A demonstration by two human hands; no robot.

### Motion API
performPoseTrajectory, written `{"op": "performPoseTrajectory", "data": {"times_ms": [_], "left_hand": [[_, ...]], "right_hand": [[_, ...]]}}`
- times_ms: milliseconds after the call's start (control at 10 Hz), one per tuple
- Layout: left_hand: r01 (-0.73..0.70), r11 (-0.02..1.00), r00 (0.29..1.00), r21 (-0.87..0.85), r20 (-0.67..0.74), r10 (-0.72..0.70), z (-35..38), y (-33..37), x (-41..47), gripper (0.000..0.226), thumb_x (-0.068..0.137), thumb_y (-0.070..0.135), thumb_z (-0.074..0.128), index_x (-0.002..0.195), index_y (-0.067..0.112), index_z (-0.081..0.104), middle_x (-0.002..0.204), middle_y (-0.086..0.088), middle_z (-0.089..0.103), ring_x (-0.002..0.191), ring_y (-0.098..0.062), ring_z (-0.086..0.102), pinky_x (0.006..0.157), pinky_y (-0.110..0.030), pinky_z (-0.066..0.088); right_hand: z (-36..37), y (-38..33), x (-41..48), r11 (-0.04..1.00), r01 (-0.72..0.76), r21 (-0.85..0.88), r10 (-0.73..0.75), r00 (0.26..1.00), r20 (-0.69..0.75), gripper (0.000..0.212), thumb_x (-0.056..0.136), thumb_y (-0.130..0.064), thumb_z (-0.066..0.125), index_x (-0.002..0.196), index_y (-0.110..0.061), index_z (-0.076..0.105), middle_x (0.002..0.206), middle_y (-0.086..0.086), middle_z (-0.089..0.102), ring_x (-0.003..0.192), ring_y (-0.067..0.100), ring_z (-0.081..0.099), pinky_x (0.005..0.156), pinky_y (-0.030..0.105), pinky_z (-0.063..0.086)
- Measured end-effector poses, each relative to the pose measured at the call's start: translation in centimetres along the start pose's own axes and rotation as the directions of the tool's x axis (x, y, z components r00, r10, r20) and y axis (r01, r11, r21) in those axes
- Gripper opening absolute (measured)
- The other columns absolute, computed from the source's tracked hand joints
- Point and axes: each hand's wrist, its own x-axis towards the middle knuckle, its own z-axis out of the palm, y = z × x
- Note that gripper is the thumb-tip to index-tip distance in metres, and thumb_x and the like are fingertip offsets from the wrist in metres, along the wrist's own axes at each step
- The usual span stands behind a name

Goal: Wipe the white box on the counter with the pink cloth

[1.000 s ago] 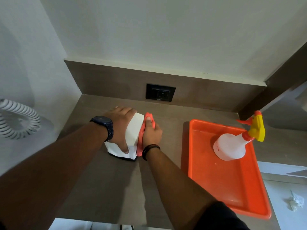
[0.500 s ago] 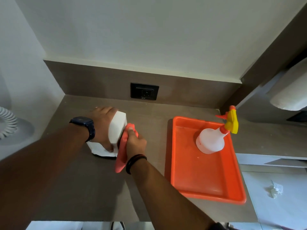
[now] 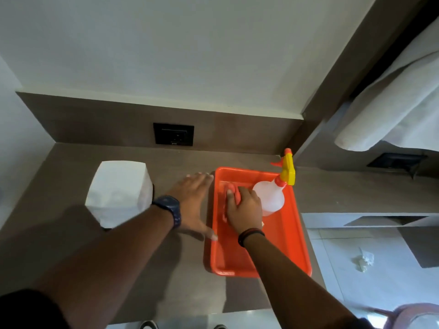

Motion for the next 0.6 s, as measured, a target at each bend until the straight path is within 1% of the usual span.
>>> {"op": "performPoseTrajectory", "data": {"times_ms": [100,200,300,400,500,600], "left_hand": [[-0.052,0.999,0.995,0.016,0.087,0.051,2.9,1.6,1.0,0.152,0.034,0.093,0.058,0.146,0.018,-0.012,0.158,-0.008,-0.010,0.142,-0.023,-0.008,0.116,-0.043,-0.001],[-0.081,0.996,0.990,0.048,0.122,0.074,5.0,1.9,1.4,0.156,0.031,0.095,0.054,0.144,0.016,-0.018,0.156,-0.006,-0.019,0.140,-0.019,-0.016,0.110,-0.035,-0.009],[-0.077,0.995,0.992,0.065,0.106,0.070,6.2,1.8,1.6,0.157,0.031,0.098,0.050,0.142,0.016,-0.024,0.151,-0.003,-0.030,0.138,-0.017,-0.023,0.109,-0.034,-0.013],[-0.056,0.996,0.994,0.070,0.102,0.049,6.6,1.7,1.7,0.157,0.029,0.099,0.047,0.141,0.018,-0.027,0.145,0.000,-0.037,0.134,-0.014,-0.028,0.106,-0.034,-0.015],[-0.054,0.996,0.993,0.076,0.113,0.045,6.1,1.9,1.6,0.157,0.029,0.099,0.048,0.141,0.017,-0.026,0.148,-0.002,-0.033,0.135,-0.015,-0.026,0.107,-0.034,-0.014],[-0.041,0.998,0.993,0.048,0.114,0.035,4.6,2.0,1.0,0.157,0.028,0.100,0.047,0.142,0.018,-0.024,0.154,-0.005,-0.024,0.139,-0.019,-0.019,0.110,-0.036,-0.010]], "right_hand": [[0.9,2.7,-0.6,0.970,0.071,-0.232,-0.050,0.994,0.097,0.037,0.097,-0.038,0.047,0.114,-0.010,0.065,0.116,0.019,0.064,0.106,0.039,0.054,0.094,0.045,0.042],[2.0,4.2,-1.1,0.921,0.152,-0.360,-0.089,0.979,0.186,0.040,0.097,-0.043,0.043,0.117,-0.014,0.061,0.124,0.014,0.061,0.114,0.035,0.051,0.095,0.044,0.042],[2.8,5.1,-1.5,0.877,0.195,-0.440,-0.080,0.961,0.266,0.044,0.097,-0.049,0.037,0.126,-0.019,0.053,0.136,0.008,0.053,0.127,0.032,0.044,0.101,0.045,0.039],[3.4,5.7,-1.8,0.851,0.221,-0.476,-0.069,0.946,0.316,0.052,0.097,-0.051,0.033,0.141,-0.023,0.040,0.153,0.008,0.039,0.142,0.032,0.030,0.114,0.049,0.029],[3.2,5.4,-1.5,0.858,0.206,-0.471,-0.023,0.930,0.366,0.061,0.096,-0.052,0.031,0.150,-0.025,0.027,0.163,0.007,0.024,0.150,0.031,0.015,0.119,0.052,0.016],[2.2,4.7,-1.2,0.889,0.186,-0.419,-0.060,0.953,0.296,0.060,0.092,-0.053,0.037,0.146,-0.027,0.034,0.161,0.006,0.029,0.150,0.031,0.017,0.118,0.052,0.016]]}}
